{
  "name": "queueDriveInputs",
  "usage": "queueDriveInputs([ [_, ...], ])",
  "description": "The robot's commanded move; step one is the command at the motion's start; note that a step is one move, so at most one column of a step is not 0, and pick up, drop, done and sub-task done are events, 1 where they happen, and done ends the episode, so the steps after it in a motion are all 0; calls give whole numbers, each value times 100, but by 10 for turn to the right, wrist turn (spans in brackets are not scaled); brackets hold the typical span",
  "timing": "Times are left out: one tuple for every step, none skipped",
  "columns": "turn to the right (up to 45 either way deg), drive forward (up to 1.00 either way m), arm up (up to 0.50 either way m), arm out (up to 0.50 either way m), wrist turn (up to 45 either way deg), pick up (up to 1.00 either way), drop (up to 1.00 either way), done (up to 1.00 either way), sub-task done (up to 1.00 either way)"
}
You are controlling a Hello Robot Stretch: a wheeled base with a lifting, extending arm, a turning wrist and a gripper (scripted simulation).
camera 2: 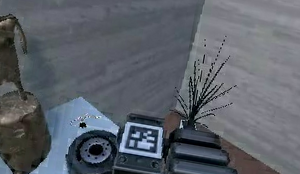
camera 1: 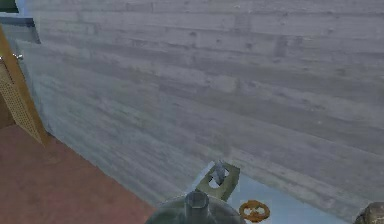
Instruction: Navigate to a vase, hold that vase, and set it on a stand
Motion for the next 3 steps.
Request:
queueDriveInputs([
  [-60,0,0,0,0,0,0,0,0],
  [-30,0,0,0,0,0,0,0,0],
  [0,0,0,16,0,0,0,0,0],
])
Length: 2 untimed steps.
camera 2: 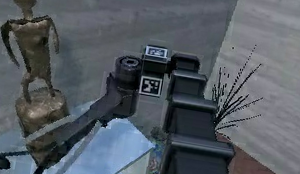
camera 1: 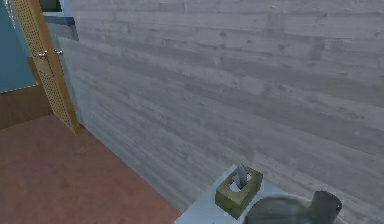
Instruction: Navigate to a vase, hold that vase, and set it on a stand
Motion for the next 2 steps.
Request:
queueDriveInputs([
  [0,0,0,0,390,0,0,0,0],
  [0,0,-30,0,0,0,0,0,0],
])
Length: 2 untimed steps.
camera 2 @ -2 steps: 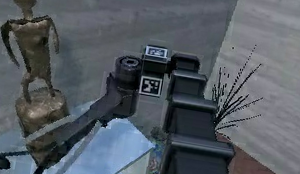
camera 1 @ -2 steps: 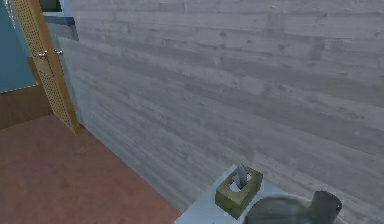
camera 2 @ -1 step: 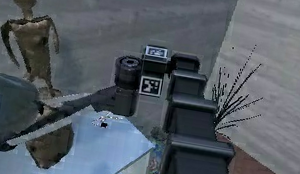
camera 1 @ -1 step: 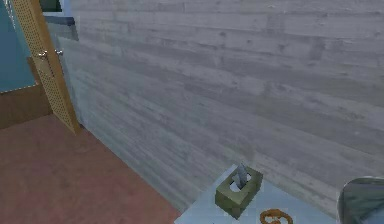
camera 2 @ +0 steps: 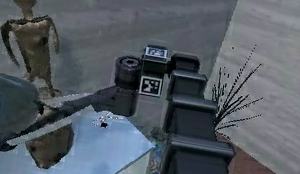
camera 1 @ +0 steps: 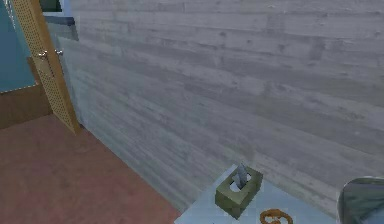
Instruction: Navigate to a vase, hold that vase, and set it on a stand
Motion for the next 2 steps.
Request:
queueDriveInputs([
  [0,0,0,0,0,0,100,0,0],
  [0,0,0,-10,0,0,0,0,0],
])
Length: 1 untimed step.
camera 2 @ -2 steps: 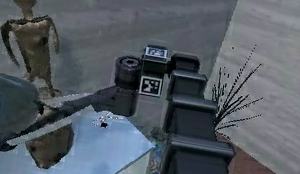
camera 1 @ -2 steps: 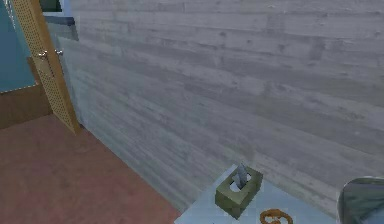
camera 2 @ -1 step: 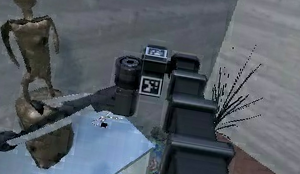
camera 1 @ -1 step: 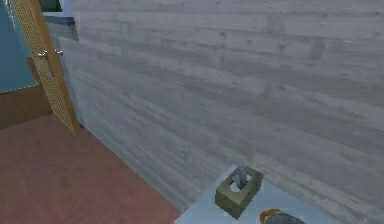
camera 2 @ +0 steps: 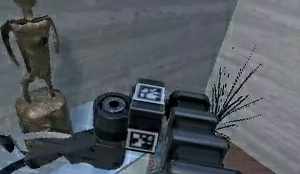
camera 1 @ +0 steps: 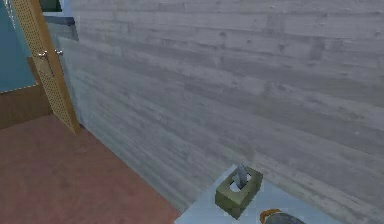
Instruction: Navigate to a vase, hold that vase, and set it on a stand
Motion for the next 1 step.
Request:
queueDriveInputs([
  [0,0,0,0,0,0,0,100,0],
])
